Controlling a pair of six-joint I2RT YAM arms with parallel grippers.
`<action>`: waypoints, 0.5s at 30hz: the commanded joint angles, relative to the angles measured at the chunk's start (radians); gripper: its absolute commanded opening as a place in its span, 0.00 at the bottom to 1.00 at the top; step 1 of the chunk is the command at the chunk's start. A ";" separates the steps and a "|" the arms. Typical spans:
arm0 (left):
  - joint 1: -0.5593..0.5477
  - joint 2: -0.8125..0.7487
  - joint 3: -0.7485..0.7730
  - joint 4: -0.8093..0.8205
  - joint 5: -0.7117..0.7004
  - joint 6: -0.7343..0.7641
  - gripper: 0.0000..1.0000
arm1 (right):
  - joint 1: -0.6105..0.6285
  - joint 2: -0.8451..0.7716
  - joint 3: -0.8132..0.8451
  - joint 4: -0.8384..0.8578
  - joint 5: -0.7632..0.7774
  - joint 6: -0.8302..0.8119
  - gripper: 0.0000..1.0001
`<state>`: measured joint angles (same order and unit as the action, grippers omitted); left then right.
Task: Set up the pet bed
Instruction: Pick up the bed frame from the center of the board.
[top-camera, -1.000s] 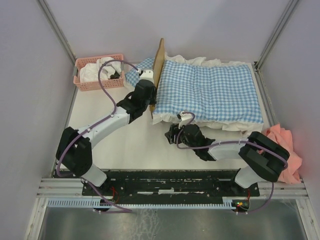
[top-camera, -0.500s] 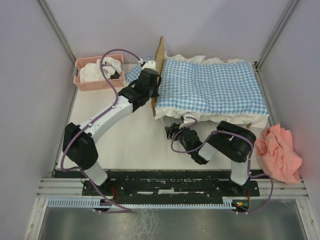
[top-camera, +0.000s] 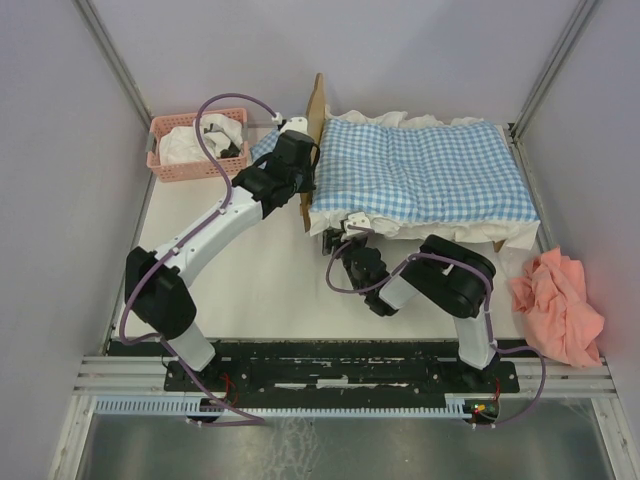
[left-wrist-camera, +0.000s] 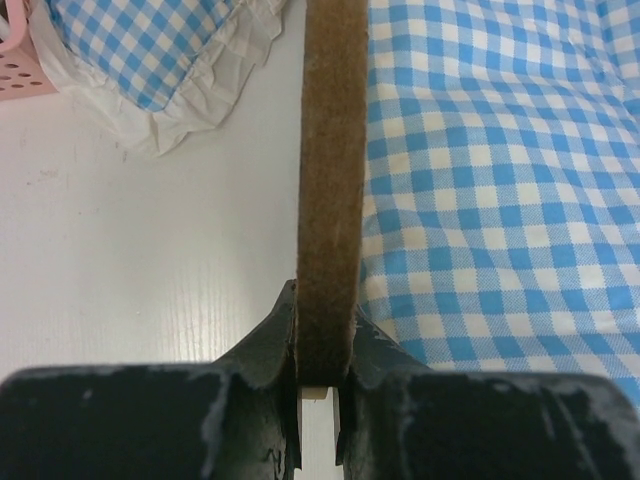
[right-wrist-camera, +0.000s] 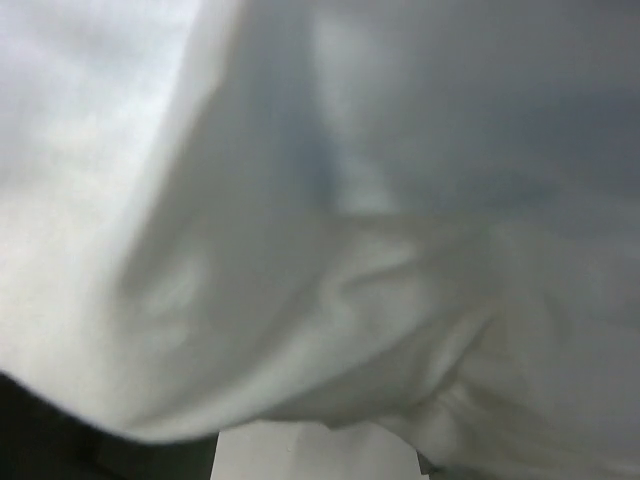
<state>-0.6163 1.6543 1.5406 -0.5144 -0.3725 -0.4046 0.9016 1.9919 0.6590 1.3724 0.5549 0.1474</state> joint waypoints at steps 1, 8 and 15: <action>0.026 -0.048 0.078 0.042 0.078 -0.235 0.03 | 0.002 0.029 0.058 0.068 0.055 -0.129 0.70; 0.039 -0.058 0.075 0.038 0.102 -0.255 0.03 | 0.003 0.065 0.101 0.069 0.069 -0.151 0.35; 0.042 -0.062 0.070 0.046 0.102 -0.272 0.03 | 0.005 0.026 0.039 0.068 -0.012 -0.159 0.02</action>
<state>-0.6014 1.6543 1.5455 -0.5304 -0.3420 -0.4160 0.9051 2.0571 0.7288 1.3842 0.6006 -0.0048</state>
